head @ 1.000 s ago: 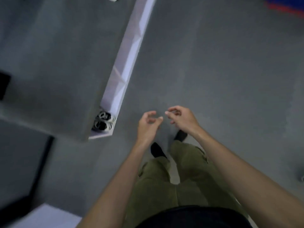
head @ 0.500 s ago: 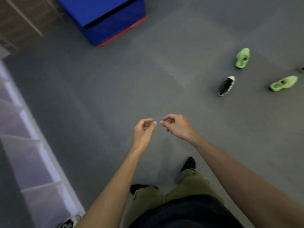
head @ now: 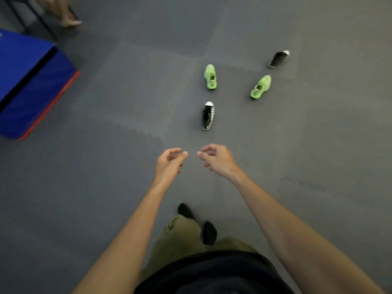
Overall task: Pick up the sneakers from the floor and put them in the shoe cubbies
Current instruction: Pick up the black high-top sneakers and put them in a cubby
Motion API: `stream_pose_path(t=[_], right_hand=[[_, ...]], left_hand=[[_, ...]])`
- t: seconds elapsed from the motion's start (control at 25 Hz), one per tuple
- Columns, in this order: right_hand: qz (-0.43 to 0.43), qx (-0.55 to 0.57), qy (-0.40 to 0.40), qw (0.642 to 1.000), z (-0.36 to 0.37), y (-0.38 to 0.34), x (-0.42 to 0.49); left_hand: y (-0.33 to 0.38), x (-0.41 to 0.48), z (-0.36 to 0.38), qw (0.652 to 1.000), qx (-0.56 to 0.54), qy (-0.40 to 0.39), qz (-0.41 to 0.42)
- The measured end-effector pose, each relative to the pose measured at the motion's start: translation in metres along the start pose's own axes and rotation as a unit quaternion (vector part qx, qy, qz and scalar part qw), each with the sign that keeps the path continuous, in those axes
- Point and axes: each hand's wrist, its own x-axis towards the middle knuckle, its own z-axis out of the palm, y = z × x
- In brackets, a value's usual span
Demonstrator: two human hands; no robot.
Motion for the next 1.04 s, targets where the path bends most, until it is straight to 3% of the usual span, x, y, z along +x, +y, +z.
stream_pose_path(t=[0.36,0.6,1.04], right_hand=[[0.051,0.012,0.077,0.996,-0.130,-0.020,0.133],[0.090,0.036,0.084,0.992,-0.180,-0.039,0.232],[0.143,-0.056,-0.087,0.984,-0.232,-0.009,0.475]], left_hand=[[0.090,0.159,0.128,0.994,0.033,-0.105,-0.018],[0.144,0.247,0.184,0.990,0.076,-0.104,-0.056],[0.152,0.455,0.293,0.979,0.091,-0.004,-0.183]])
